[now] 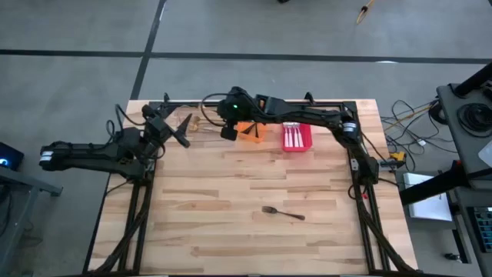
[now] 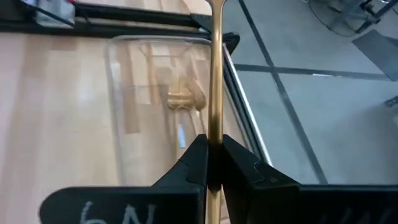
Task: Sort silverware by color (type)
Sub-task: Put the gold fork into the transparent bin
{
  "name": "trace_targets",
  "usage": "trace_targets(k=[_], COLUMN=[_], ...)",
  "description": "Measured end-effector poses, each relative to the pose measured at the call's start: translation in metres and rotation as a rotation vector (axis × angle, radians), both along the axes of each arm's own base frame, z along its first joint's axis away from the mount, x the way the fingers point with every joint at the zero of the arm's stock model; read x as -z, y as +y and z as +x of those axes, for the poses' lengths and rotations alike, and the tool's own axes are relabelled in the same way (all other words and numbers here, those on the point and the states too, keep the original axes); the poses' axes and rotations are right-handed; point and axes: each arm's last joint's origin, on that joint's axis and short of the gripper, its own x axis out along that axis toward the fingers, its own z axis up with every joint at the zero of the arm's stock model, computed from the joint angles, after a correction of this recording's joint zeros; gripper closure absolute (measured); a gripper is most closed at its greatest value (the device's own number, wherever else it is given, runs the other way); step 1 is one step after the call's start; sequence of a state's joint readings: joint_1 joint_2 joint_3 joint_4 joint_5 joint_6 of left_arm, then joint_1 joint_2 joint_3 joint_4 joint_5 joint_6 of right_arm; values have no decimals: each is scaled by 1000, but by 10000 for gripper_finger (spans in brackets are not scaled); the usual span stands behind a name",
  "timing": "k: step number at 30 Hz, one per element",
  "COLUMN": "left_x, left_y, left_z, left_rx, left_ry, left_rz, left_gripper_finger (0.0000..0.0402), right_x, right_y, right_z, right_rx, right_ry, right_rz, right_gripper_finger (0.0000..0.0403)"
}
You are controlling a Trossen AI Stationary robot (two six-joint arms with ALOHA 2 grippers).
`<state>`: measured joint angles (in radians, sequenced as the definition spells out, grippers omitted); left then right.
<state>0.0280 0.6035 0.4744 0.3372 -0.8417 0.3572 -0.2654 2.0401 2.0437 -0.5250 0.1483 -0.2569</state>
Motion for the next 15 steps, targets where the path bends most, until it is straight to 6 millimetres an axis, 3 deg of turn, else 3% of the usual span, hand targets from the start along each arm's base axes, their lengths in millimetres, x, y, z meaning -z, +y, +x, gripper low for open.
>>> trace_targets(k=[15], left_x=[-5], left_y=[0], left_z=[-9], left_rx=[-6], left_ry=[1], left_rz=[39], left_gripper_finger=[154], right_x=[50], right_y=[-29], right_z=[43], right_rx=[-165], right_ry=[102], right_rz=[21], right_gripper_finger=[390])
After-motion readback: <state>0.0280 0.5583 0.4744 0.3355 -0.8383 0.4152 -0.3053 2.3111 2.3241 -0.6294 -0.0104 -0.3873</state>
